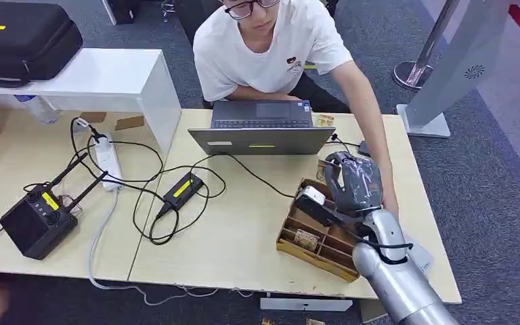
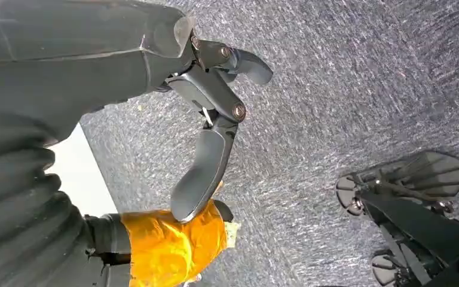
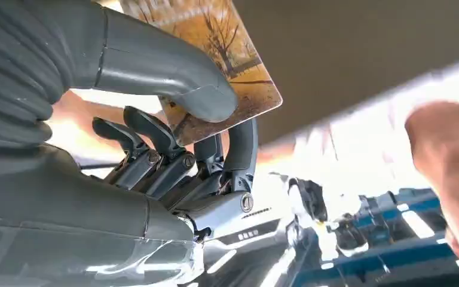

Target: Pass the card to the sensor for recognition and then transmit it.

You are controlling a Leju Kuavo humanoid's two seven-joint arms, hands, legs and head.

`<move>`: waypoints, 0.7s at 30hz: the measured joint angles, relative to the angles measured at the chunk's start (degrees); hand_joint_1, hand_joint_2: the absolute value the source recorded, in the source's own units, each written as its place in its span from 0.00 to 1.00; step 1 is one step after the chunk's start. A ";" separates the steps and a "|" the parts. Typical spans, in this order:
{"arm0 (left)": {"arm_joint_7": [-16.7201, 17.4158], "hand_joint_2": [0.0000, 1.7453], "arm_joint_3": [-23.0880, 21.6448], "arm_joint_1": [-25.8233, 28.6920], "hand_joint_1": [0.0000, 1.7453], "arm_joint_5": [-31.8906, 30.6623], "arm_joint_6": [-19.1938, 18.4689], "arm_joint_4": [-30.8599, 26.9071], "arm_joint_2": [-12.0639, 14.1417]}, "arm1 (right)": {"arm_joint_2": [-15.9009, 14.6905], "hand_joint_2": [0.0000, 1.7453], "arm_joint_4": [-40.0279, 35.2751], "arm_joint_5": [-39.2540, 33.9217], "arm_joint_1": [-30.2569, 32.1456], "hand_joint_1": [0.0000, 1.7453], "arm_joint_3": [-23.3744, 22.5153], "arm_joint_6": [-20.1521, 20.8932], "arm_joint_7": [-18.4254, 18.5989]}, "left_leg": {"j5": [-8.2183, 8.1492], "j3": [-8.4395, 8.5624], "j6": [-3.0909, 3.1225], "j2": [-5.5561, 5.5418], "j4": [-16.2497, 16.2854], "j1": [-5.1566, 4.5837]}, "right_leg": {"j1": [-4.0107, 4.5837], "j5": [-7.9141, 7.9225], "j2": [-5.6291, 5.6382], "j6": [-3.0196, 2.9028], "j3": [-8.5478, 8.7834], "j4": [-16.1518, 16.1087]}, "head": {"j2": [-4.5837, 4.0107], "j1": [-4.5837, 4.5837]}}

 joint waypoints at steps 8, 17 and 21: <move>-0.04 1.00 0.00 -0.01 0.00 -0.24 -0.46 0.00 0.00 | -0.87 1.00 -2.01 -0.02 -2.71 1.00 0.22 0.96 0.40 | 0.01 0.00 -0.01 -0.01 0.00 0.00 | 0.00 0.00 0.00 0.00 0.00 0.00 | 0.00 -0.02; -0.15 1.00 0.00 -0.01 0.00 -0.44 -0.55 0.00 0.00 | -1.49 1.00 -3.23 -0.11 -4.19 1.00 0.59 1.58 0.75 | 0.01 0.00 -0.01 -0.01 0.00 0.00 | 0.00 0.00 -0.01 0.00 0.00 0.00 | 0.00 0.00; -0.15 1.00 0.00 -0.01 0.00 -0.57 -0.55 0.00 0.00 | -1.57 1.00 -3.50 -0.53 -5.03 1.00 0.81 1.44 1.07 | 0.02 0.00 -0.02 -0.01 0.00 0.00 | 0.00 0.01 0.00 0.00 0.00 0.01 | 0.00 0.00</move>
